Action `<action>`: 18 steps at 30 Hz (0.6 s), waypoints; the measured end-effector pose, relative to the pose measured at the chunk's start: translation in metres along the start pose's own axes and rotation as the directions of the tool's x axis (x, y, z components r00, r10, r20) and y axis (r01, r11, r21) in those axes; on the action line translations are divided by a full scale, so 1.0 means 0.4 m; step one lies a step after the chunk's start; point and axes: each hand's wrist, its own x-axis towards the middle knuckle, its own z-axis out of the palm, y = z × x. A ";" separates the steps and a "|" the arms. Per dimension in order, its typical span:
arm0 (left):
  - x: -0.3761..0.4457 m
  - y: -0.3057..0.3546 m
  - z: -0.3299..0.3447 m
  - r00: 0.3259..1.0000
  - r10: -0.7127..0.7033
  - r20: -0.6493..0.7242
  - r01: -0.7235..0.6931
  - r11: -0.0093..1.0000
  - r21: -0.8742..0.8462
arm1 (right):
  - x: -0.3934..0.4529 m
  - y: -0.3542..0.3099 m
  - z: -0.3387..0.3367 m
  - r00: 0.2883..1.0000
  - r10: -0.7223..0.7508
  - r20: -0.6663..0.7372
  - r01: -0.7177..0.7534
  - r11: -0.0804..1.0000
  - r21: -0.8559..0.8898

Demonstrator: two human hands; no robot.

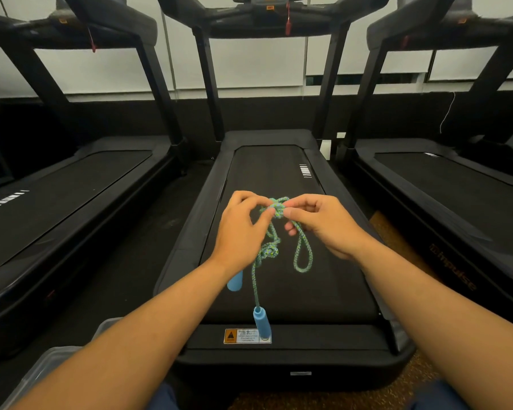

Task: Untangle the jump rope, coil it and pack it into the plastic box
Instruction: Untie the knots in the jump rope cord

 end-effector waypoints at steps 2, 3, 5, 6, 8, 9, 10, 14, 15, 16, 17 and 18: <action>0.003 0.004 -0.005 0.998 -0.062 0.028 0.062 0.998 0.003 | -0.001 -0.002 0.000 0.999 0.020 0.040 -0.022 0.999 0.050; 0.004 0.006 -0.008 0.995 -0.089 0.044 0.090 0.996 -0.019 | -0.002 -0.004 0.000 0.997 0.035 0.065 -0.040 0.997 0.070; 0.002 0.007 -0.010 0.987 -0.139 0.086 0.148 0.982 -0.116 | -0.004 -0.010 0.000 0.992 0.060 0.113 -0.071 0.993 0.096; 0.002 0.006 -0.011 0.978 -0.177 0.114 0.197 0.961 -0.196 | -0.004 -0.010 0.000 0.990 0.063 0.122 -0.076 0.992 0.105; 0.003 0.003 -0.013 0.950 -0.252 0.184 0.303 0.886 -0.351 | -0.003 -0.009 0.000 0.993 0.051 0.109 -0.063 0.992 0.109; 0.002 0.006 -0.017 0.937 -0.274 0.217 0.342 0.846 -0.408 | -0.003 -0.007 0.001 0.995 0.029 0.100 -0.037 0.996 0.076; 0.001 0.011 -0.018 0.927 -0.287 0.243 0.369 0.815 -0.447 | -0.002 -0.006 0.003 0.996 -0.005 0.094 0.004 1.000 0.011; -0.003 0.027 -0.015 0.914 -0.308 0.263 0.405 0.725 -0.557 | -0.001 -0.004 0.011 0.990 -0.132 0.054 0.141 0.951 -0.275; -0.004 0.027 -0.014 0.912 -0.312 0.266 0.410 0.705 -0.579 | -0.001 -0.006 0.012 0.987 -0.155 0.033 0.158 0.935 -0.317; -0.004 0.023 -0.015 0.912 -0.312 0.265 0.409 0.705 -0.578 | 0.000 -0.006 0.011 0.985 -0.170 0.018 0.166 0.923 -0.346; -0.004 0.024 -0.017 0.916 -0.303 0.263 0.401 0.726 -0.559 | 0.001 -0.005 0.010 0.985 -0.175 0.007 0.166 0.917 -0.364; -0.004 0.026 -0.019 0.920 -0.296 0.256 0.391 0.744 -0.542 | 0.001 -0.004 0.009 0.984 -0.176 -0.005 0.161 0.912 -0.378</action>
